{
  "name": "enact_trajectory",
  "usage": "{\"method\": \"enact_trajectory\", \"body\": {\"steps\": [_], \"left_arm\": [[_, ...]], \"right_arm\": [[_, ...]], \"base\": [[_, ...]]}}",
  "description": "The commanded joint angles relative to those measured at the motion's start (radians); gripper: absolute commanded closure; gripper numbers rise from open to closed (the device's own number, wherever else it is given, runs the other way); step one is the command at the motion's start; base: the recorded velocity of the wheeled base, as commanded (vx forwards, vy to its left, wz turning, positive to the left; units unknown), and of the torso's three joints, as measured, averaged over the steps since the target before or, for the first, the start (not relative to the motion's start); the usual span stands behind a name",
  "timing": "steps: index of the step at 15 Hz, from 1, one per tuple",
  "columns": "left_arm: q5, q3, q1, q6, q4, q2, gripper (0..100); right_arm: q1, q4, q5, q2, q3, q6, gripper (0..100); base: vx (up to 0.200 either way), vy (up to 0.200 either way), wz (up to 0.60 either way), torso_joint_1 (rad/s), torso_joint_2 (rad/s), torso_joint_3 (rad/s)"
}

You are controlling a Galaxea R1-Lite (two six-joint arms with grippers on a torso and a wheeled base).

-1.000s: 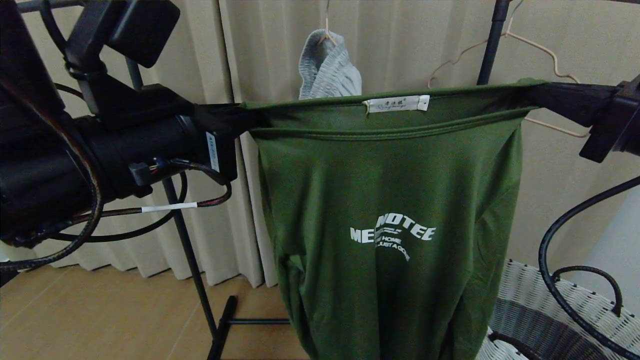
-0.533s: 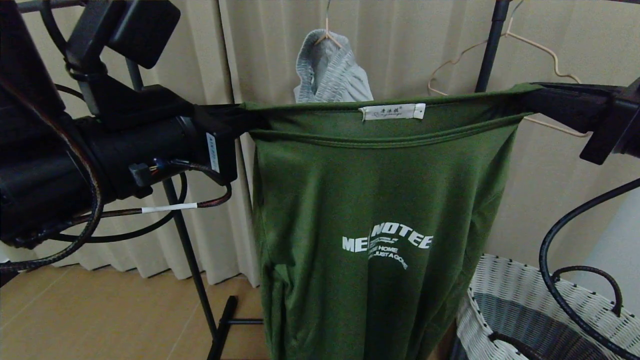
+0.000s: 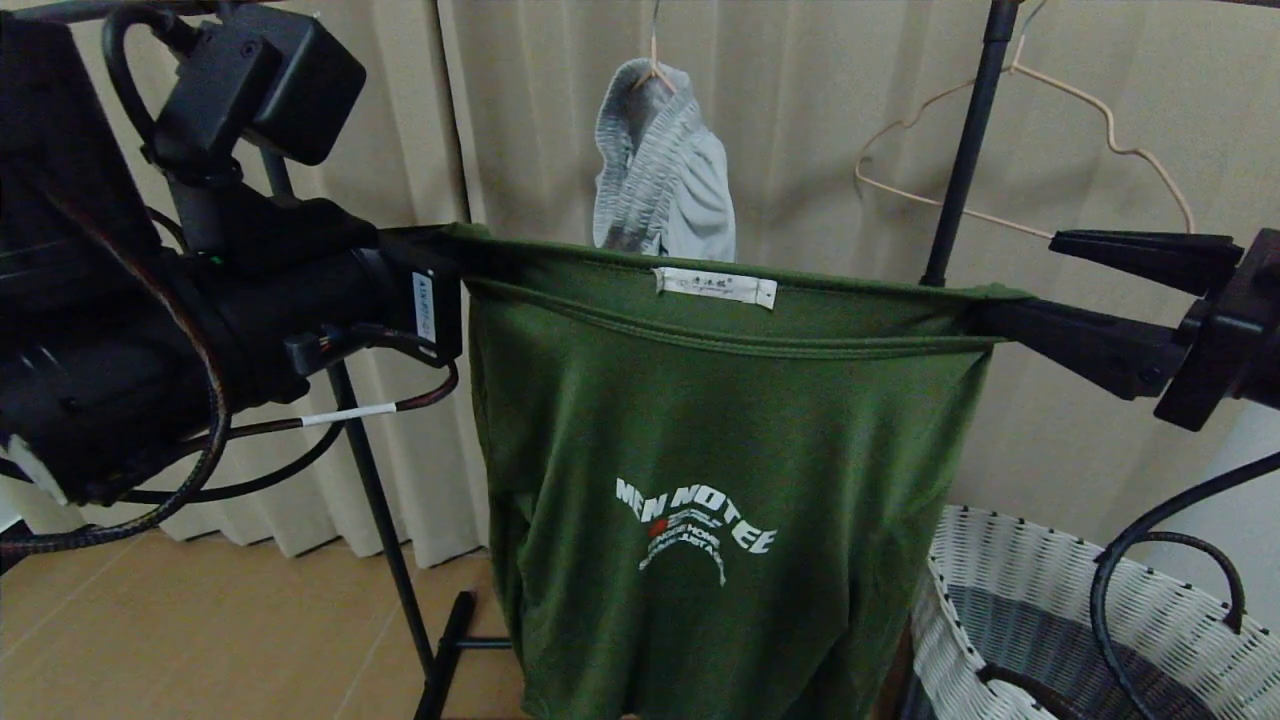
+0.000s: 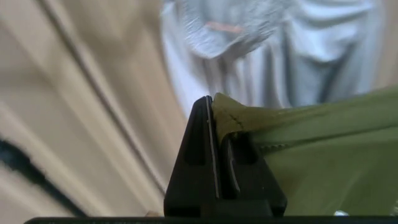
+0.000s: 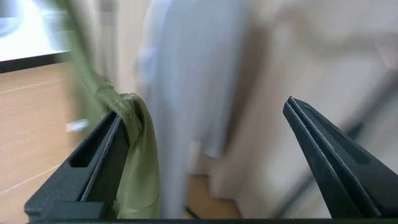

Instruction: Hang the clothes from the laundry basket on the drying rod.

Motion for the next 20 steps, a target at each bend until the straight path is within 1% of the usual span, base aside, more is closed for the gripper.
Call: {"method": "enact_trajectory", "body": {"steps": [1, 2, 3, 7, 8, 9, 10, 11, 12, 13, 14, 15, 16, 18, 19, 20], "left_arm": [[0.016, 0.005, 0.033, 0.000, -0.002, 0.023, 100], [0.016, 0.013, 0.033, -0.001, -0.002, 0.021, 100], [0.016, 0.025, 0.033, 0.000, -0.002, 0.018, 100], [0.016, 0.063, 0.034, 0.000, -0.002, -0.002, 100], [0.016, 0.089, 0.036, 0.005, -0.002, -0.019, 100], [0.016, 0.129, 0.042, 0.009, 0.001, -0.058, 100], [0.015, 0.180, 0.060, 0.020, 0.003, -0.107, 100], [0.013, 0.210, 0.069, 0.022, 0.003, -0.135, 100], [0.004, 0.321, 0.103, 0.017, 0.001, -0.236, 100], [-0.005, 0.413, 0.152, 0.009, 0.000, -0.310, 100], [-0.027, 0.459, 0.183, 0.003, 0.000, -0.350, 100], [-0.086, 0.528, 0.234, -0.011, 0.001, -0.416, 100], [-0.182, 0.609, 0.309, -0.032, 0.003, -0.497, 100], [-0.240, 0.669, 0.375, -0.058, 0.003, -0.555, 100], [-0.266, 0.661, 0.436, -0.060, 0.001, -0.562, 100], [-0.268, 0.654, 0.461, -0.060, 0.001, -0.560, 100]], "right_arm": [[0.000, -0.002, 0.075, -0.042, 0.030, -0.001, 0], [-0.002, -0.002, 0.106, -0.055, 0.042, -0.001, 0], [-0.004, -0.002, 0.119, -0.068, 0.059, -0.001, 0], [-0.007, 0.000, 0.116, -0.076, 0.082, -0.004, 0], [-0.008, 0.001, 0.113, -0.076, 0.090, -0.010, 0], [-0.028, 0.011, 0.109, -0.076, 0.098, -0.035, 0], [-0.077, 0.012, 0.093, -0.076, 0.116, -0.070, 0], [-0.105, 0.012, 0.083, -0.076, 0.125, -0.089, 0], [-0.174, 0.009, 0.052, -0.078, 0.156, -0.136, 0], [-0.201, 0.000, 0.034, -0.078, 0.188, -0.158, 0], [-0.214, -0.003, 0.021, -0.078, 0.202, -0.162, 0], [-0.238, -0.003, -0.006, -0.082, 0.214, -0.173, 0], [-0.266, -0.012, -0.035, -0.094, 0.225, -0.194, 0], [-0.284, -0.046, -0.037, -0.099, 0.231, -0.201, 0], [-0.290, -0.095, -0.037, -0.094, 0.256, -0.199, 0], [-0.292, -0.114, -0.035, -0.091, 0.273, -0.196, 0]], "base": [[0.000, 0.000, 0.00, 0.000, 0.00, 0.000], [0.000, 0.000, 0.00, 0.000, 0.00, 0.000], [0.000, 0.000, 0.00, 0.000, 0.00, 0.000], [0.000, 0.000, 0.00, 0.000, 0.00, 0.000], [0.000, 0.000, 0.00, 0.000, 0.00, 0.000], [0.000, 0.000, 0.00, 0.000, 0.00, 0.000], [0.000, 0.000, 0.00, 0.000, 0.00, 0.000], [0.000, 0.000, 0.00, 0.000, 0.00, 0.000], [0.000, 0.000, 0.00, 0.000, 0.00, 0.000], [0.000, 0.000, 0.00, 0.000, 0.00, 0.000], [0.000, 0.000, 0.00, 0.000, 0.00, 0.000], [0.000, 0.000, 0.00, 0.000, 0.00, 0.000], [0.000, 0.000, 0.00, 0.000, 0.00, 0.000], [0.000, 0.000, 0.00, 0.000, 0.00, 0.000], [0.000, 0.000, 0.00, 0.000, 0.00, 0.000], [0.000, 0.000, 0.00, 0.000, 0.00, 0.000]]}}
